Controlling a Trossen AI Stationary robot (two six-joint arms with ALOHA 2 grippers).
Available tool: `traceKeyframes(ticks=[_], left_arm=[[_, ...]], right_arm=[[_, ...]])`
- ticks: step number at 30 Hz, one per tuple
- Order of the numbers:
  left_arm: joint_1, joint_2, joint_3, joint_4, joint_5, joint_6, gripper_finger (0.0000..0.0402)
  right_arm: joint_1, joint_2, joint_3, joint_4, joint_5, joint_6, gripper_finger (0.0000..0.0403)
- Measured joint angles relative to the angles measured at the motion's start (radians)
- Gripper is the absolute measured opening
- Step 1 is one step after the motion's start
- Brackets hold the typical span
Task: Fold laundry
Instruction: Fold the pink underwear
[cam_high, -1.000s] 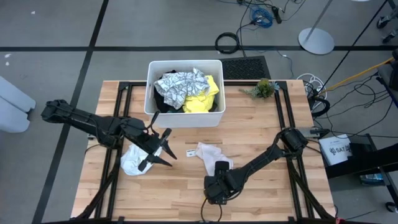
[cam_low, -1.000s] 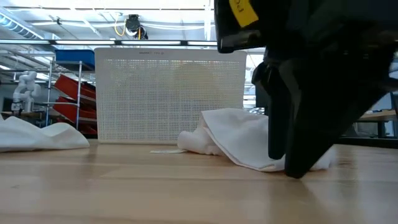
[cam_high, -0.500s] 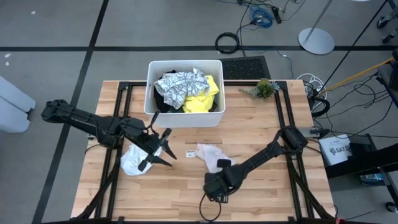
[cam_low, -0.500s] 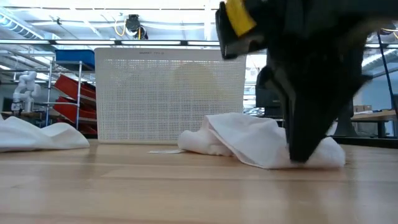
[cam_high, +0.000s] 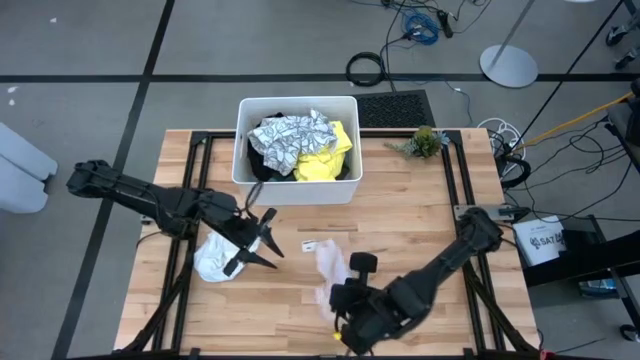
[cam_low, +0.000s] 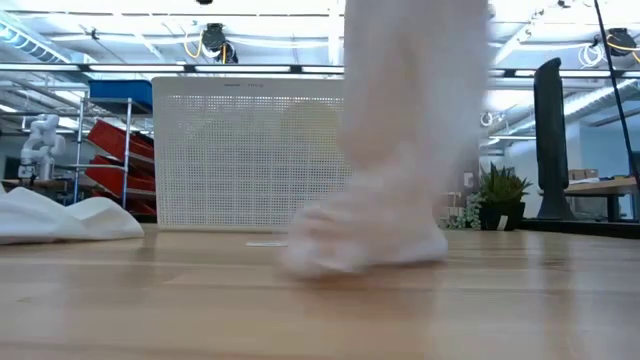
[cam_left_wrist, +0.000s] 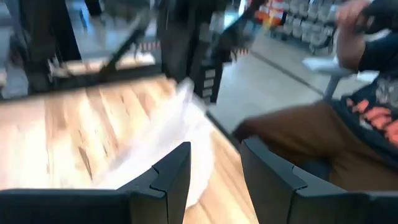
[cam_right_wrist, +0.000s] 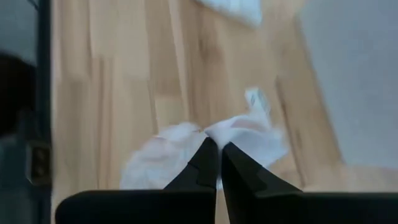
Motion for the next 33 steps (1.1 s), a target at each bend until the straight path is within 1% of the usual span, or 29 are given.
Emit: traceKeyframes(ticks=[3, 5, 8, 11, 13, 17, 20, 21, 22, 26, 28, 31, 33], left_arm=[[-0.007, 0.031, 0.0, -0.067, 0.008, 0.001, 0.015], [-0.009, 0.068, 0.0, -0.094, 0.023, 0.004, 0.015], [-0.01, 0.138, 0.0, -0.086, 0.055, 0.007, 0.015], [-0.01, 0.222, 0.0, -0.04, 0.067, 0.008, 0.015], [-0.008, 0.279, 0.0, -0.006, 0.066, 0.01, 0.015], [0.009, 0.374, 0.0, 0.045, 0.067, 0.034, 0.015], [0.022, 0.41, 0.0, 0.044, 0.089, 0.033, 0.015], [0.026, 0.414, 0.0, 0.043, 0.095, 0.033, 0.015], [0.03, 0.414, 0.0, 0.044, 0.099, 0.033, 0.015], [0.041, 0.406, 0.0, 0.049, 0.104, 0.032, 0.015], [0.043, 0.402, 0.002, 0.052, 0.124, 0.032, 0.015], [0.044, 0.391, 0.015, 0.039, 0.17, 0.031, 0.015], [0.046, 0.368, 0.027, 0.036, 0.223, 0.031, 0.015]], right_arm=[[0.028, 0.0, 0.048, 0.0, 0.079, -0.003, 0.0001], [0.042, 0.0, 0.054, -0.001, 0.105, -0.003, 0.0], [0.053, 0.001, 0.056, -0.014, 0.108, -0.001, 0.0], [0.053, 0.001, 0.056, -0.025, 0.104, 0.018, 0.0], [0.052, 0.001, 0.056, -0.034, 0.068, 0.045, 0.0], [0.052, 0.002, 0.057, -0.119, 0.007, 0.153, 0.0], [0.063, 0.002, 0.057, -0.28, 0.019, 0.295, 0.0], [0.067, 0.002, 0.056, -0.313, 0.029, 0.35, 0.0], [0.067, 0.0, 0.046, -0.292, 0.039, 0.357, 0.0], [0.068, -0.014, 0.036, -0.236, 0.134, 0.291, 0.0], [0.065, -0.017, 0.036, -0.215, 0.173, 0.242, 0.0], [0.056, -0.016, 0.035, -0.125, 0.204, 0.154, 0.0], [0.05, -0.016, 0.036, -0.046, 0.242, 0.085, 0.0]])
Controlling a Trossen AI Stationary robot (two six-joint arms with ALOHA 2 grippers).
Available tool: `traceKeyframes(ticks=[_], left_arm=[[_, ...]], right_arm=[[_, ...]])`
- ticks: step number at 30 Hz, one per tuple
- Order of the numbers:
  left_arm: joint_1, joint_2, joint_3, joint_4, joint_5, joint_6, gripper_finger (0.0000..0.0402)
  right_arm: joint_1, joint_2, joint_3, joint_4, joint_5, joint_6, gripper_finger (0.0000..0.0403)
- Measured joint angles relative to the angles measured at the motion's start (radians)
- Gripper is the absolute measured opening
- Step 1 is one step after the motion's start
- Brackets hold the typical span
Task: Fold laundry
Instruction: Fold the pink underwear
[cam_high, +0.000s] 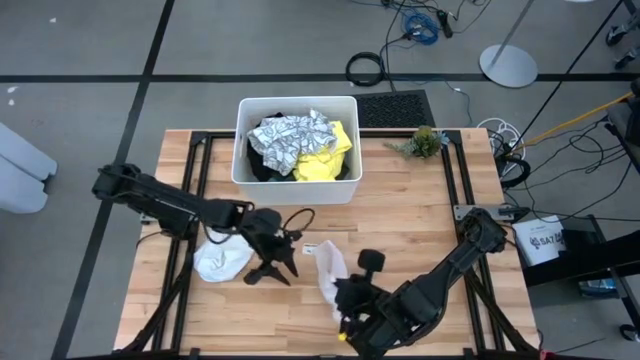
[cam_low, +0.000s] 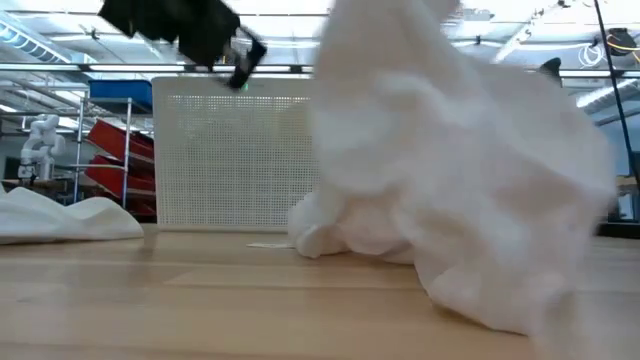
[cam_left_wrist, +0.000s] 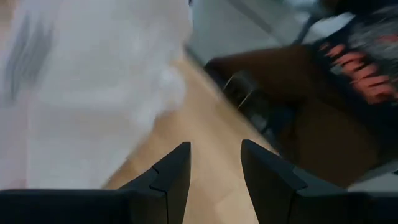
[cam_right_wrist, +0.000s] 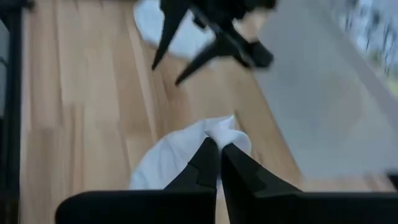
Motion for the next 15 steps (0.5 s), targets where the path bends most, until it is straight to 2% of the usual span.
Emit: traceKeyframes(ticks=[5, 11, 13, 15], left_arm=[[0.002, -0.132, 0.024, 0.0, 0.076, -0.006, 0.015], [0.007, -0.412, 0.024, 0.01, 0.085, 0.068, 0.015], [0.008, -0.51, 0.024, 0.035, 0.085, 0.079, 0.015], [0.008, -0.604, 0.024, 0.048, 0.085, 0.074, 0.015]], right_arm=[[-0.018, -0.003, 0.016, 0.208, 0.024, -0.228, 0.0], [-0.033, -0.01, 0.187, 0.341, -0.001, -0.469, 0.0], [-0.037, -0.065, 0.152, 0.472, -0.01, -0.562, 0.0], [-0.049, -0.107, 0.145, 0.558, -0.065, -0.617, 0.0]])
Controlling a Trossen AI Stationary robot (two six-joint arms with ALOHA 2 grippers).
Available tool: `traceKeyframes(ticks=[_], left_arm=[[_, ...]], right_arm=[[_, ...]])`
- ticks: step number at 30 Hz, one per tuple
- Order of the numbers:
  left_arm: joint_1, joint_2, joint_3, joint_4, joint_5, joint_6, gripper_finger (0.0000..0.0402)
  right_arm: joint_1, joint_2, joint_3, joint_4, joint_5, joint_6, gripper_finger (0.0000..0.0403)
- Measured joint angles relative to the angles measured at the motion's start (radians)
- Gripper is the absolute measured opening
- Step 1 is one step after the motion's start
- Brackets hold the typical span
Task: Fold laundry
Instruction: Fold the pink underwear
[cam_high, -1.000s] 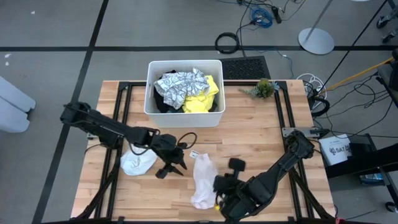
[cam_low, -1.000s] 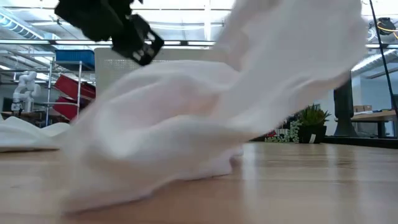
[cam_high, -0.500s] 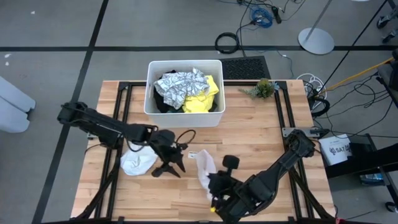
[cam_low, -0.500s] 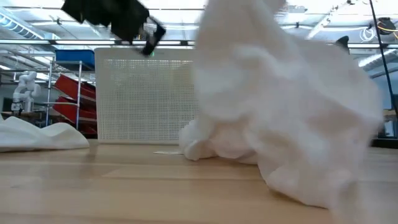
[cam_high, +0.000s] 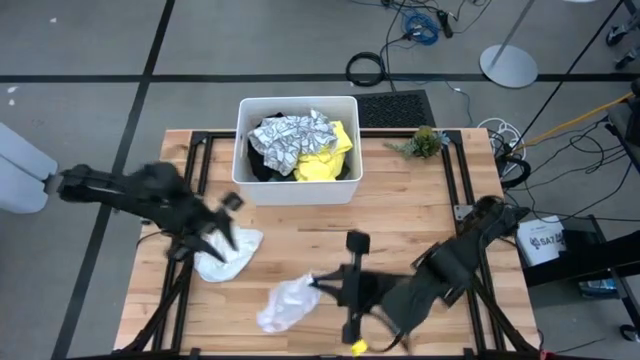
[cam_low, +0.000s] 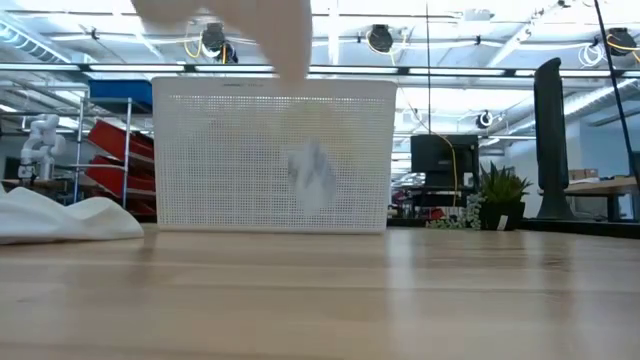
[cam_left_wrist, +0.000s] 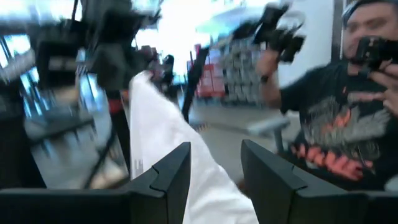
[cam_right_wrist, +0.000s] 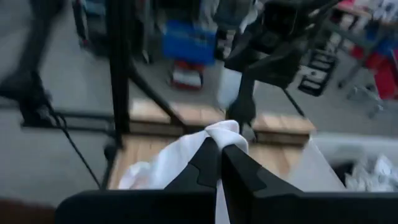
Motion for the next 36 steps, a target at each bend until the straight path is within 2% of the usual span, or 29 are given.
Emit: traceKeyframes(ticks=[3, 8, 11, 17, 22, 26, 33, 36], left_arm=[[-0.007, -0.109, 0.0, -0.004, 0.0, -0.002, 0.015], [-0.022, -0.199, -0.011, -0.015, 0.002, -0.01, 0.015], [-0.022, -0.204, -0.027, -0.021, -0.007, 0.01, 0.015], [-0.022, -0.16, -0.037, -0.019, -0.013, 0.025, 0.015], [-0.023, -0.125, -0.039, -0.023, -0.014, 0.024, 0.015], [-0.023, -0.121, -0.039, -0.024, -0.017, 0.0, 0.015], [-0.025, -0.116, -0.039, -0.065, -0.017, -0.002, 0.015], [-0.025, -0.106, -0.039, -0.064, -0.017, -0.002, 0.015]], right_arm=[[-0.013, -0.046, 0.001, 0.046, -0.049, -0.016, 0.0], [-0.051, -0.055, -0.002, -0.034, -0.075, 0.085, 0.0], [-0.114, -0.042, -0.002, -0.031, -0.136, 0.128, 0.0], [-0.215, 0.01, -0.002, 0.064, -0.247, 0.113, 0.0], [-0.253, 0.029, -0.001, 0.02, -0.333, 0.18, 0.0], [-0.205, 0.045, -0.002, -0.136, -0.353, 0.333, 0.0], [-0.072, 0.096, -0.023, -0.673, -0.336, 0.844, 0.0], [-0.021, 0.099, -0.069, -0.779, -0.399, 1.024, 0.0]])
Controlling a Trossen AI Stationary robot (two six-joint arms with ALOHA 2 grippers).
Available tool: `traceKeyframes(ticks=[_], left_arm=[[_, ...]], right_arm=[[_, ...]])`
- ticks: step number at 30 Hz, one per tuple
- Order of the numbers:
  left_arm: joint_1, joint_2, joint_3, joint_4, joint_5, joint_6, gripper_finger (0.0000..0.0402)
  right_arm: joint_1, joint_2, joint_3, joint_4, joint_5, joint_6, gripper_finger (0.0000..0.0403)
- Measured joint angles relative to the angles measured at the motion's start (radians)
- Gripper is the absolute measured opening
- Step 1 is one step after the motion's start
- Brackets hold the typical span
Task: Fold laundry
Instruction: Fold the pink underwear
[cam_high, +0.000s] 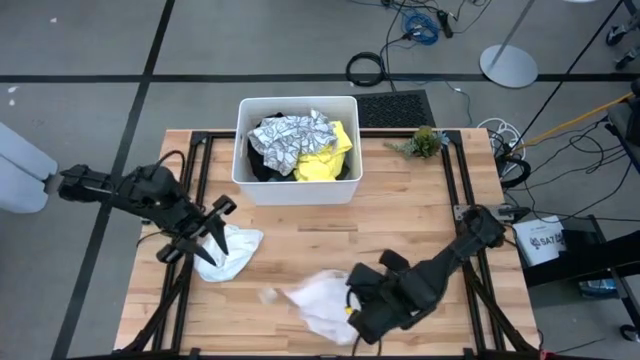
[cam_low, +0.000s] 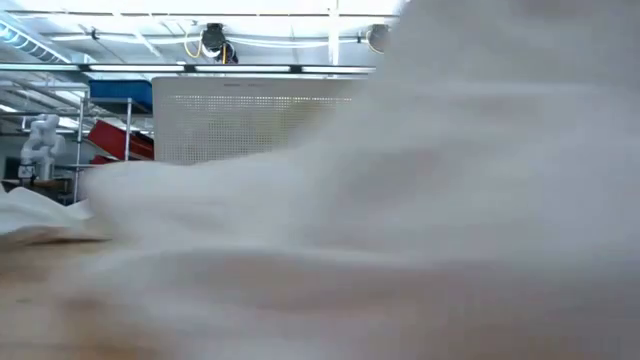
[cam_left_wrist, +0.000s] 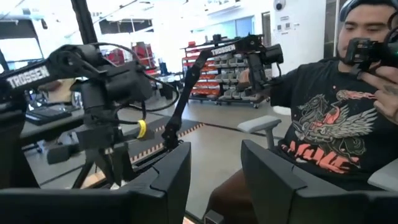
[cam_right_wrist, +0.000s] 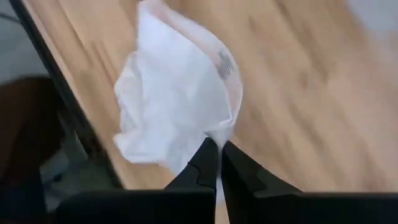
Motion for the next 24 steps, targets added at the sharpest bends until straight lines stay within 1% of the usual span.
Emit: traceKeyframes(ticks=[1, 3, 7, 11, 13, 16, 19, 21, 24], left_arm=[[0.0, 0.005, 0.0, 0.0, 0.0, 0.0, 0.015], [0.0, 0.019, 0.0, 0.004, 0.0, 0.001, 0.015], [0.0, 0.063, 0.0, 0.017, 0.0, 0.007, 0.015], [0.0, 0.113, 0.0, 0.027, 0.0, 0.007, 0.015], [0.0, 0.137, 0.0, 0.019, 0.0, 0.002, 0.015], [0.0, 0.166, 0.0, 0.018, 0.0, -0.001, 0.015], [0.0, 0.191, 0.0, -0.001, 0.0, -0.001, 0.015], [0.0, 0.202, 0.0, -0.013, 0.0, -0.001, 0.015], [0.0, 0.21, 0.0, -0.007, 0.001, -0.001, 0.015]], right_arm=[[0.009, -0.001, -0.019, -0.013, -0.013, 0.038, 0.0], [0.013, 0.001, -0.059, 0.002, -0.01, 0.063, 0.0], [-0.011, 0.002, -0.153, 0.171, -0.007, 0.02, 0.0], [-0.047, 0.001, -0.27, 0.41, -0.024, -0.042, 0.0], [-0.067, 0.002, -0.338, 0.529, -0.057, -0.077, 0.0], [-0.092, 0.001, -0.45, 0.753, -0.113, -0.125, 0.0], [-0.11, 0.002, -0.538, 0.904, -0.166, -0.175, 0.0001], [-0.118, 0.002, -0.57, 0.957, -0.195, -0.203, 0.0006], [-0.121, 0.002, -0.584, 0.955, -0.19, -0.247, 0.0022]])
